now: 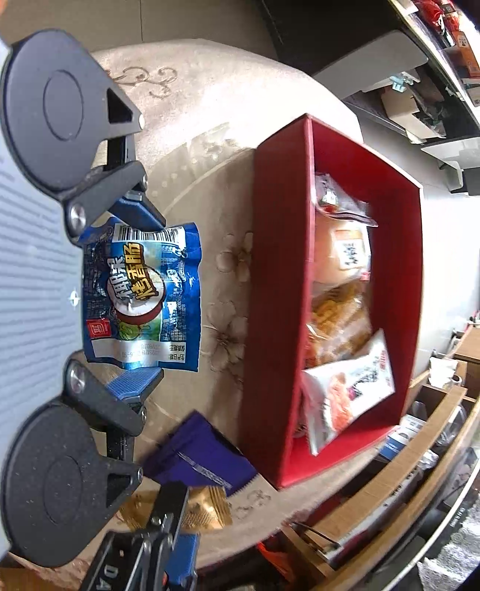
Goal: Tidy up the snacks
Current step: 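Lift both packets and carry them over the red tray, then lower both packets into the tray and open both grippers, then move the right gripper to the blue wafer-biscuit packet, then grasp the blue wafer-biscuit packet with the right gripper while the left moves to the red Trolli packet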
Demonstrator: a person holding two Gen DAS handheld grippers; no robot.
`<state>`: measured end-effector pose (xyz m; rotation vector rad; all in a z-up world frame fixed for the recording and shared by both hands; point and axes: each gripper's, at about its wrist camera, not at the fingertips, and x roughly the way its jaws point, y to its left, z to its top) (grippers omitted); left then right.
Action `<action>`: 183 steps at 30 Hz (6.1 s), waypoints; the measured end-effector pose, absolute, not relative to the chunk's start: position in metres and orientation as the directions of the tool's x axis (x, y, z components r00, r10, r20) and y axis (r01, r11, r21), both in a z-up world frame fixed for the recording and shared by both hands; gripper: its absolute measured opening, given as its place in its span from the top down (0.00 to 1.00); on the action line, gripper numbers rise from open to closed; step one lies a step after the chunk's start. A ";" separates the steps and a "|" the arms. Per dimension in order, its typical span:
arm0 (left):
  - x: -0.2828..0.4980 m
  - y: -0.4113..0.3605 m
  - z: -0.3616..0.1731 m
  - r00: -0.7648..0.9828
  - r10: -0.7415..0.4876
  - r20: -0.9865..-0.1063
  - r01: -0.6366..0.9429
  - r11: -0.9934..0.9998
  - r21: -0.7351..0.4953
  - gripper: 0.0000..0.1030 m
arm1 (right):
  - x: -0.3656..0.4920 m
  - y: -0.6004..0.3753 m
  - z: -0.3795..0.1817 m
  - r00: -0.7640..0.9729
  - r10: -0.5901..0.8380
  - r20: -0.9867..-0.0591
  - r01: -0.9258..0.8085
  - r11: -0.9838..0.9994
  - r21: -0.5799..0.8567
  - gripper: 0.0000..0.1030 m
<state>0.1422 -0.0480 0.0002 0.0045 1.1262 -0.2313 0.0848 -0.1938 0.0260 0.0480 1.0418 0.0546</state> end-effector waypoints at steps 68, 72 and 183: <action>0.278 -0.068 0.013 0.522 -0.068 -0.850 0.084 0.996 -0.028 0.27 | 0.216 -0.189 0.028 0.636 0.043 -0.770 0.053 0.994 0.100 0.53; 0.278 -0.068 0.014 0.521 -0.070 -0.851 0.084 0.996 -0.030 0.26 | 0.218 -0.192 0.027 0.640 0.030 -0.767 0.059 0.994 0.088 0.50; 0.129 -0.044 0.034 0.392 -0.328 -0.860 0.328 0.923 -0.203 0.24 | 0.063 -0.217 -0.025 0.298 -0.094 -0.950 0.235 0.972 -0.022 0.32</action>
